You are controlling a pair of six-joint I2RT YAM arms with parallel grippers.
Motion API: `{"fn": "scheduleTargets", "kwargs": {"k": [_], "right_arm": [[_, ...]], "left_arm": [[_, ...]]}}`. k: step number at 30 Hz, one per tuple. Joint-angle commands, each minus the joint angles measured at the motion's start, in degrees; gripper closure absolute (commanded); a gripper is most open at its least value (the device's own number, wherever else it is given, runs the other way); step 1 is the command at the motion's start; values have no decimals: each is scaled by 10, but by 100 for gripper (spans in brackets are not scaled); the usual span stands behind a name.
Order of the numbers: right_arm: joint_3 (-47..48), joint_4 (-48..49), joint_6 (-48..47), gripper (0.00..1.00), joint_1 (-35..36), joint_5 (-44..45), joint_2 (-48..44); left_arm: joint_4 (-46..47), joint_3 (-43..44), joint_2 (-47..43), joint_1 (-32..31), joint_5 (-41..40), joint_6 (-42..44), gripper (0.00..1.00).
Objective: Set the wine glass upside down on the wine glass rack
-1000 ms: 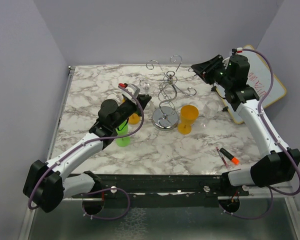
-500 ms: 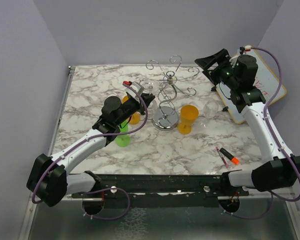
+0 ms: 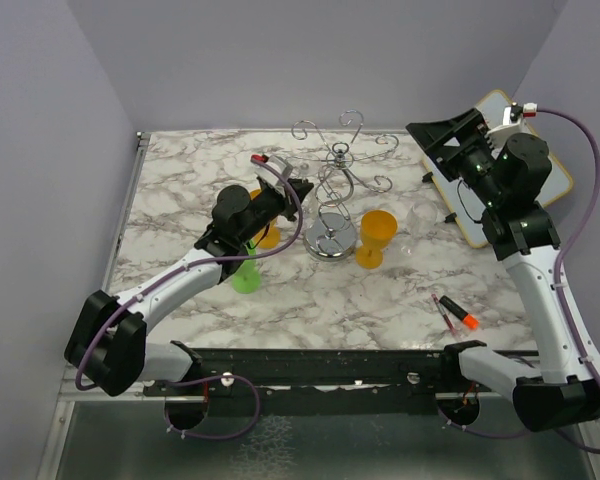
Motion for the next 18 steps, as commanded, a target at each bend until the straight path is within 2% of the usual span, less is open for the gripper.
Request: {"fn": "scheduleTargets", "kwargs": {"k": [1, 18], "right_arm": [[-22, -15, -11, 10, -1, 7, -16], [-44, -9, 3, 10, -1, -12, -29]], "left_arm": [[61, 16, 1, 5, -61, -23, 100], [105, -21, -15, 5, -169, -52, 100]]}}
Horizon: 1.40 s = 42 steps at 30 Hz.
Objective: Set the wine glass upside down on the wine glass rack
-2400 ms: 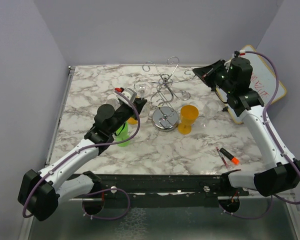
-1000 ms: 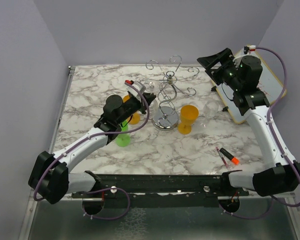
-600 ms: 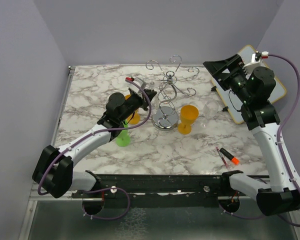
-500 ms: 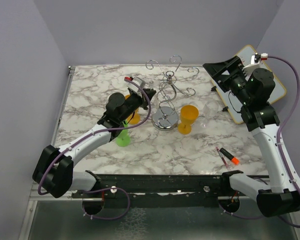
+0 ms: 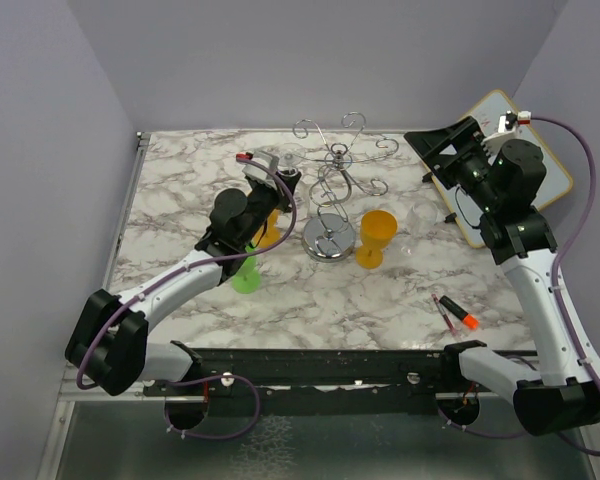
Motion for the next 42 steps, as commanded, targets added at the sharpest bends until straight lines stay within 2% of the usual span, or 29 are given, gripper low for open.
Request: {"fn": "scheduleTargets", "kwargs": {"k": [1, 10, 17, 21, 24, 26, 30, 38, 42], "right_arm": [[-12, -1, 3, 10, -1, -9, -14], [-24, 3, 5, 11, -1, -12, -27], [-35, -2, 5, 11, -1, -13, -38], [-45, -4, 8, 11, 0, -15, -43], [-49, -8, 10, 11, 0, -19, -45], [-50, -12, 11, 11, -1, -16, -48], [-51, -20, 13, 11, -1, -10, -51], [-56, -24, 19, 11, -1, -14, -61], [-58, -27, 20, 11, -1, -13, -72]], "left_arm": [[54, -10, -20, 3, -65, -17, 100], [70, -36, -40, 3, -54, -9, 100], [76, -73, -68, 3, -7, 10, 100], [75, -84, -73, 3, 53, 22, 100], [69, -91, -77, 3, 83, 11, 87], [65, -103, -82, 3, 77, -4, 72], [52, -118, -97, 3, 50, -31, 55], [-11, -121, -141, 3, 27, -40, 45], [-64, -113, -172, 3, 24, -50, 37]]}}
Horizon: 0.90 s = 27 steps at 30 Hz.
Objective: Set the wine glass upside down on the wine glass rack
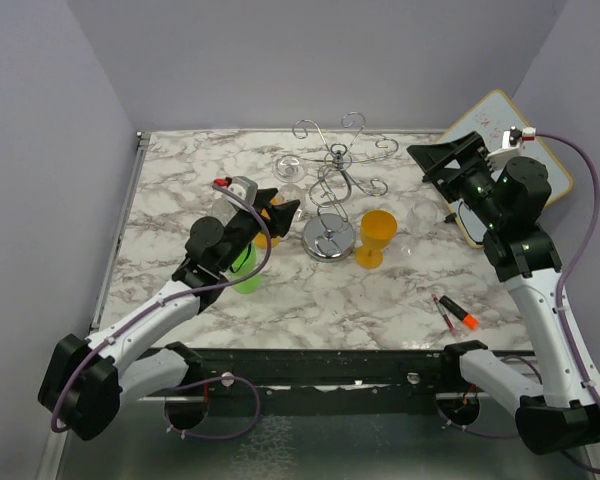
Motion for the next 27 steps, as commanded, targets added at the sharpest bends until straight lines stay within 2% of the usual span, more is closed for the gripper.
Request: {"fn": "scheduleTargets", "kwargs": {"k": [1, 4, 9, 12, 15, 17, 21, 25, 27], "right_arm": [[-10, -21, 3, 11, -1, -7, -20], [-9, -34, -9, 11, -1, -1, -29], [-17, -69, -35, 11, -1, 24, -49], [-28, -88, -50, 11, -1, 36, -63], [-42, -107, -68, 12, -1, 46, -78], [-48, -123, -83, 13, -1, 50, -85], [-54, -145, -112, 13, -1, 49, -93], [-58, -155, -125, 17, -1, 47, -96], [-58, -160, -126, 18, -1, 51, -99]], "left_arm": [[-80, 6, -45, 2, -17, -22, 34], [-159, 17, -83, 3, -27, -35, 22], [-347, 79, -139, 2, -20, -9, 3], [-446, 116, -160, 3, -27, -12, 1], [-521, 134, -175, 2, -62, -50, 1], [-568, 142, -177, 3, -98, -109, 7], [-644, 158, -149, 3, -128, -191, 29], [-681, 166, -102, 2, -172, -216, 50], [-690, 169, -83, 2, -196, -222, 56]]}}
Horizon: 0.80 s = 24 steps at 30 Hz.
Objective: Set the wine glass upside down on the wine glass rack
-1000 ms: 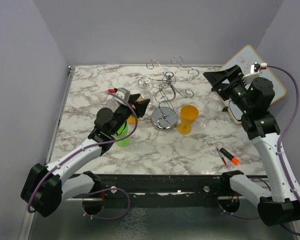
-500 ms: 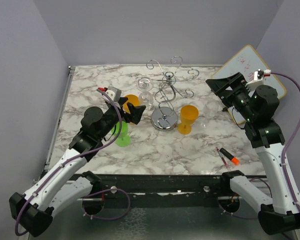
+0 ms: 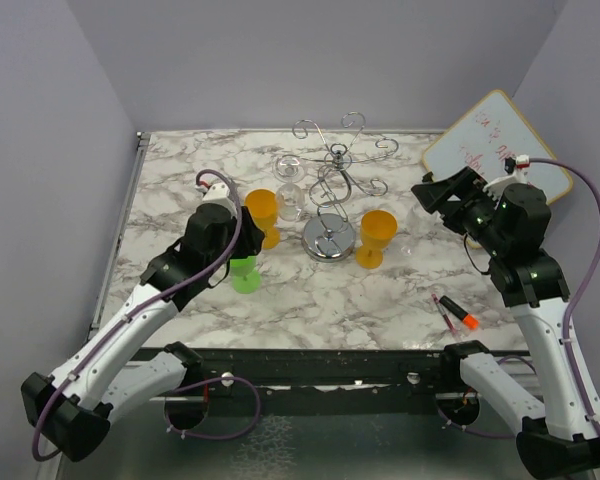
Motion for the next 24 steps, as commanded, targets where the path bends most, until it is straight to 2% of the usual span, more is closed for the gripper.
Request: {"fn": "scheduleTargets", "kwargs": {"k": [1, 7, 11, 19, 21, 24], "right_arm": [[-6, -30, -26, 18, -1, 19, -12], [-10, -39, -27, 18, -1, 39, -20], [-11, -42, -27, 18, -1, 38, -17], [-14, -55, -29, 18, -1, 21, -14], [-17, -55, -28, 18, -1, 21, -18], [-18, -56, -27, 18, -1, 20, -22]], "left_arm": [[-81, 17, 41, 2, -79, -51, 59], [-106, 18, 67, 3, -97, -74, 59], [-114, 15, 82, 3, -75, -71, 56], [-124, 17, 118, 2, -15, -34, 57], [-132, 22, 129, 2, -10, -28, 62], [-143, 33, 137, 2, -5, -19, 81]]}}
